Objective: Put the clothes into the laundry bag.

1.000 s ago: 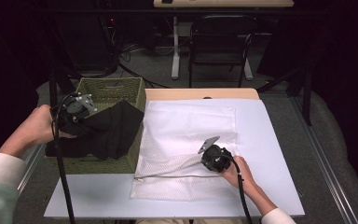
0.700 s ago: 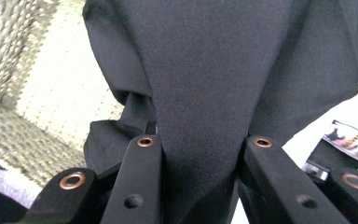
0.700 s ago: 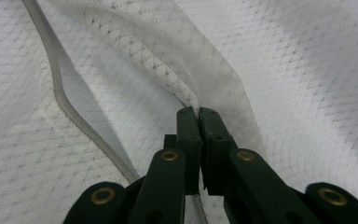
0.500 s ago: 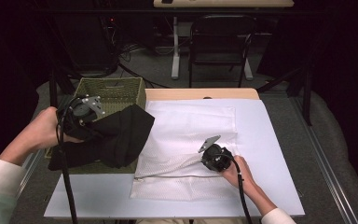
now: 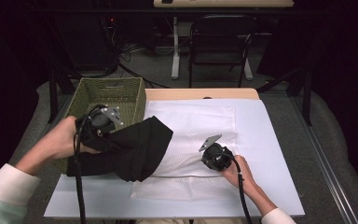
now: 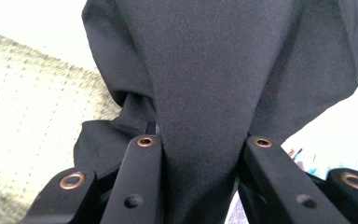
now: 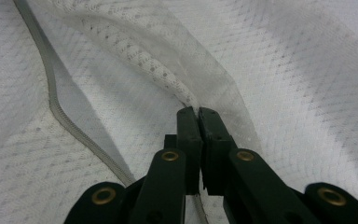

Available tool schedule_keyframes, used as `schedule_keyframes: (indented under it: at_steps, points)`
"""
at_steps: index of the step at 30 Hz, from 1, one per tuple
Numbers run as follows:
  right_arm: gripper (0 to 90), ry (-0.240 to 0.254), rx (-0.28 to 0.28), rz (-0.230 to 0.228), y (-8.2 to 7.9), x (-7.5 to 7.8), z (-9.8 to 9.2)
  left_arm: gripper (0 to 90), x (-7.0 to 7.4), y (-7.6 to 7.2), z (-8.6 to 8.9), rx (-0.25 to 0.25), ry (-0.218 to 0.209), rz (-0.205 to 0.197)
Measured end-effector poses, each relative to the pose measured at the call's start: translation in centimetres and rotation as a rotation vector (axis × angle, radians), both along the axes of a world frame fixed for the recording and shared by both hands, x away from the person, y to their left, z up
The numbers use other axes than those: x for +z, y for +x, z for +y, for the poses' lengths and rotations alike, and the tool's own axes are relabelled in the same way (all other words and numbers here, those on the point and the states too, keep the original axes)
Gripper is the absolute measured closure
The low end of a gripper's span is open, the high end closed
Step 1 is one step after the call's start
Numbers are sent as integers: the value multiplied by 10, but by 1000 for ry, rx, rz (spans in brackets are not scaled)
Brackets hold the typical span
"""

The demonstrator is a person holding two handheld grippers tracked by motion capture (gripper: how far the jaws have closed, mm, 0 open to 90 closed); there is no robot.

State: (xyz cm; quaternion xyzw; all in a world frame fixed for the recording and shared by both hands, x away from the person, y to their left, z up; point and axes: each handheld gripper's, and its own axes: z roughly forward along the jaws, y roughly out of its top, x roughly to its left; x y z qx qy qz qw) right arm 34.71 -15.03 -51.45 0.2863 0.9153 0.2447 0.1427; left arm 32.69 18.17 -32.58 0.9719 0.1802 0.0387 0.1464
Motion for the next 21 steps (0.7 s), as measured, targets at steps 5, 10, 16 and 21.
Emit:
schedule_keyframes:
  at_steps: [5,10,16,21]
  points:
    - [879,13,-21,6,-1,2,0,758,-13,-5,-14,-7,-1,20]
    - [879,13,-27,2,0,3,-1,759,-27,-7,-24,-12,1,48]
    - [880,19,-30,-5,1,5,-1,760,-47,-11,-37,-32,-19,83]
    - [881,24,-37,-9,2,8,0,760,-70,-13,-48,-33,-44,122]
